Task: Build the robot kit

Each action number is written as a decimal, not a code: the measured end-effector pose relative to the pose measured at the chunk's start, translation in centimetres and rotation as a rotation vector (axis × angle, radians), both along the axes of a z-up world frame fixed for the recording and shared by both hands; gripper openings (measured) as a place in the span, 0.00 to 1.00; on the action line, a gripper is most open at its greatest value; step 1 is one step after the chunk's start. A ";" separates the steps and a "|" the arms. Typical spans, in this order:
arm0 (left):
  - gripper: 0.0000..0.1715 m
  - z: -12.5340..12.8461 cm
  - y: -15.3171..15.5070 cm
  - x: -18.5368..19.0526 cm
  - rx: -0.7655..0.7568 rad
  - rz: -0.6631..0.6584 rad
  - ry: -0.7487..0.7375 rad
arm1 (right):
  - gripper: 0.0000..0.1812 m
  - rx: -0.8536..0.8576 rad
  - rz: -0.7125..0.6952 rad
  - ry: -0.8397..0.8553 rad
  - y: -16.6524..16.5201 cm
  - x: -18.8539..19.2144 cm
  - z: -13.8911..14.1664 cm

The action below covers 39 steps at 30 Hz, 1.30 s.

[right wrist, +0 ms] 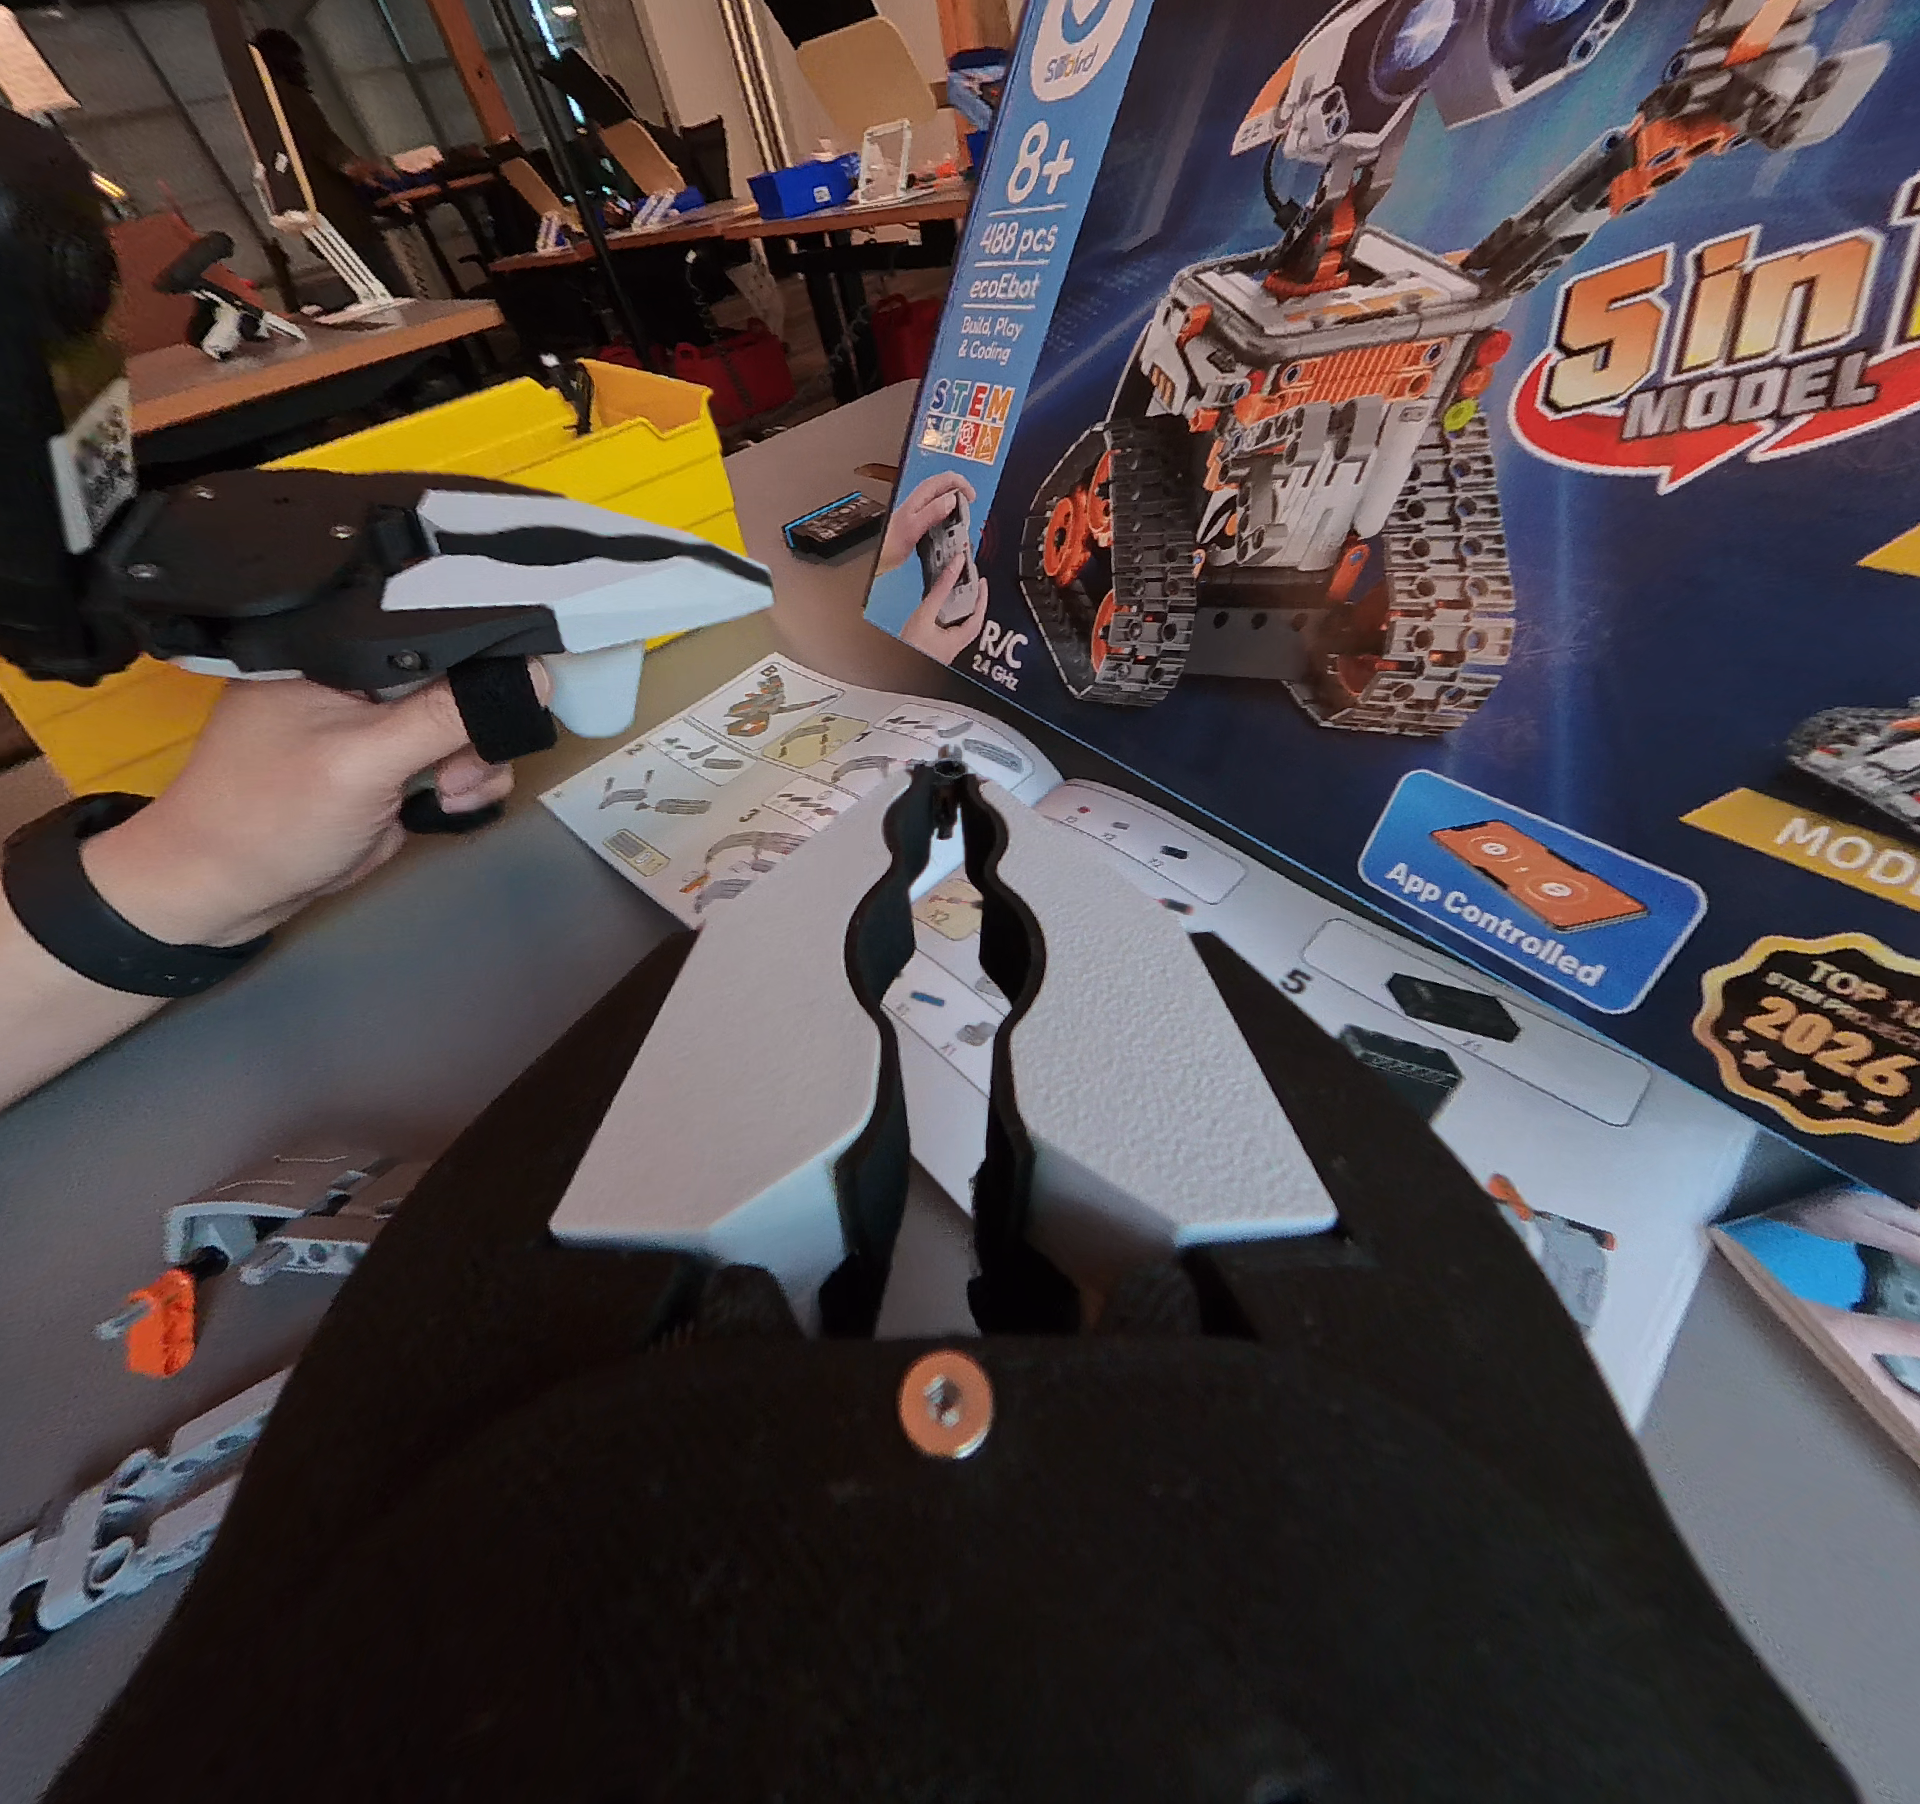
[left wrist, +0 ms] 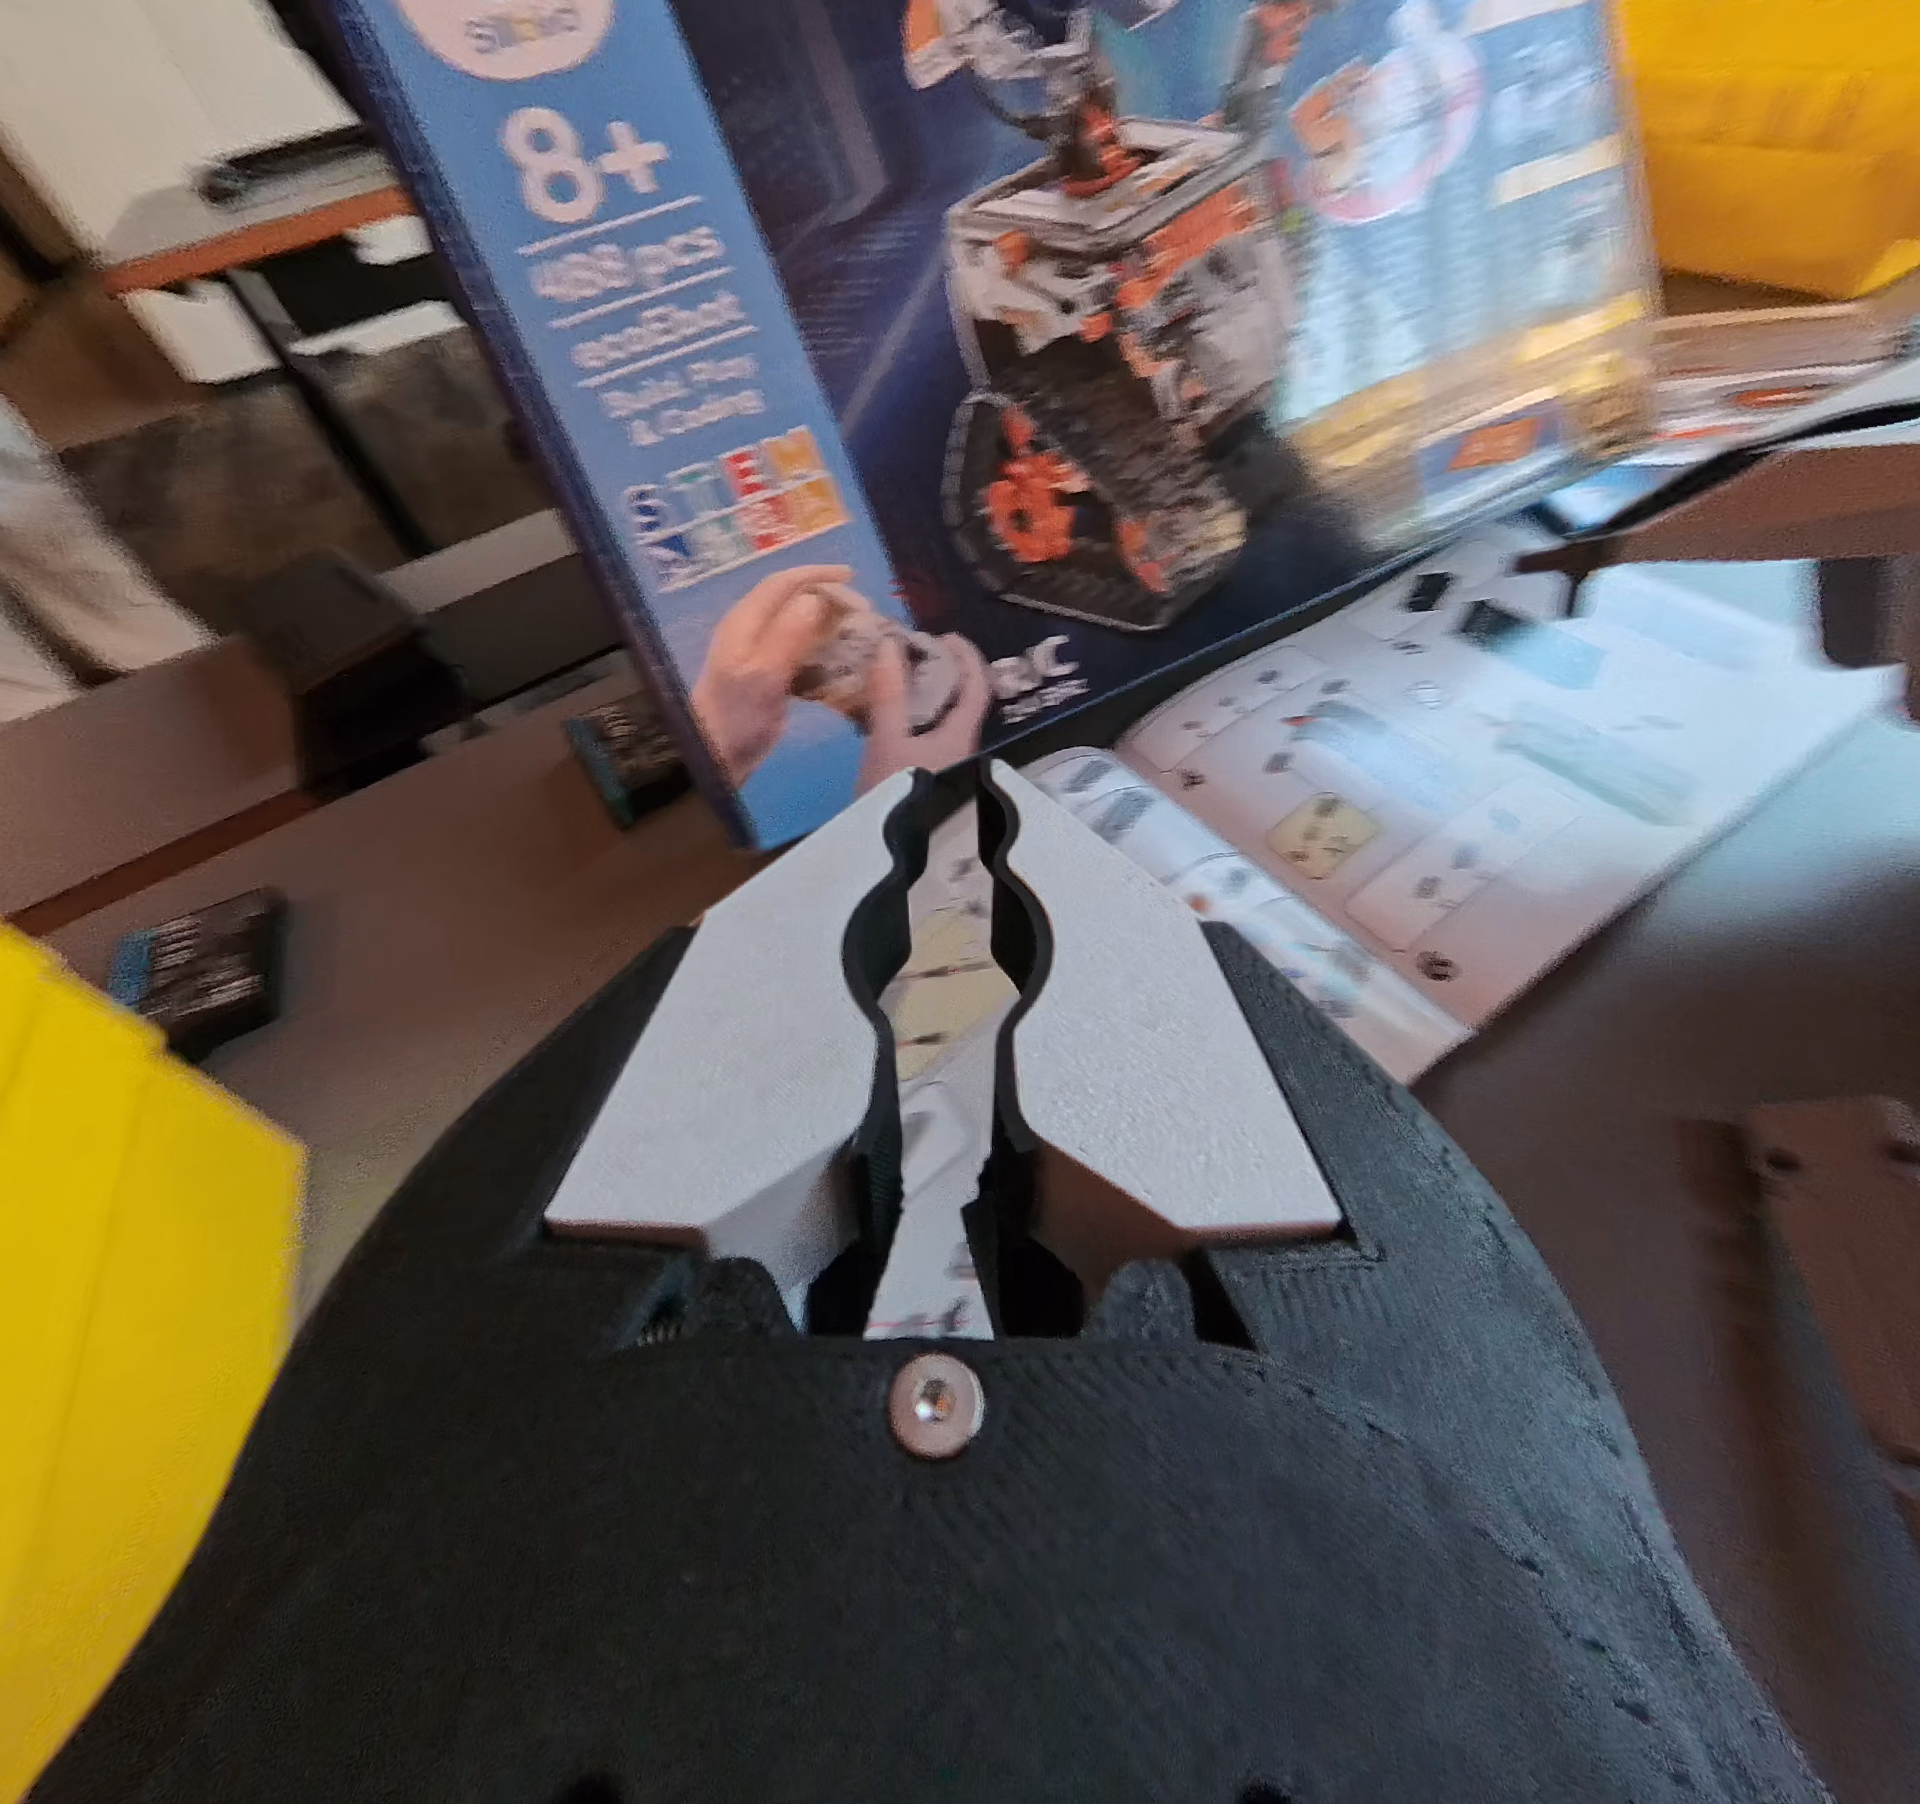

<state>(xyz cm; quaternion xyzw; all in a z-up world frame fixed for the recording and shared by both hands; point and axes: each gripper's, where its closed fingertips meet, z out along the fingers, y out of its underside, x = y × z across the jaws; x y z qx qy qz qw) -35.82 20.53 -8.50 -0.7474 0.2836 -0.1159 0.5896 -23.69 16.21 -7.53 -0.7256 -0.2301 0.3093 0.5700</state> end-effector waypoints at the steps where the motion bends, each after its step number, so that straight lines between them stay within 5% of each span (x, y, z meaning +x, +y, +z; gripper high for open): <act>1: 0.04 0.0 -0.7 1.2 -0.035 -0.075 -0.044 | 0.02 -0.014 0.013 0.025 -0.1 -0.1 0.1; 9: 0.12 0.3 -6.9 7.8 -0.385 -0.615 -0.404 | 0.02 -0.281 0.299 0.433 -1.9 -2.2 1.4; 15: 0.11 2.6 -5.9 6.0 -0.300 -0.573 -0.474 | 0.02 -0.364 0.269 0.575 -0.9 -0.9 1.6; 23: 0.12 3.4 -7.8 7.7 -0.587 -0.759 -0.760 | 0.02 -0.462 0.355 0.593 -1.9 -2.7 0.9; 30: 0.16 2.7 -8.0 8.0 -0.611 -0.751 -0.709 | 0.01 -0.449 0.365 0.608 -1.9 -2.8 1.2; 39: 0.06 1.7 -8.0 8.7 -0.634 -0.736 -0.673 | 0.02 -0.437 0.402 0.578 -2.6 -3.7 1.2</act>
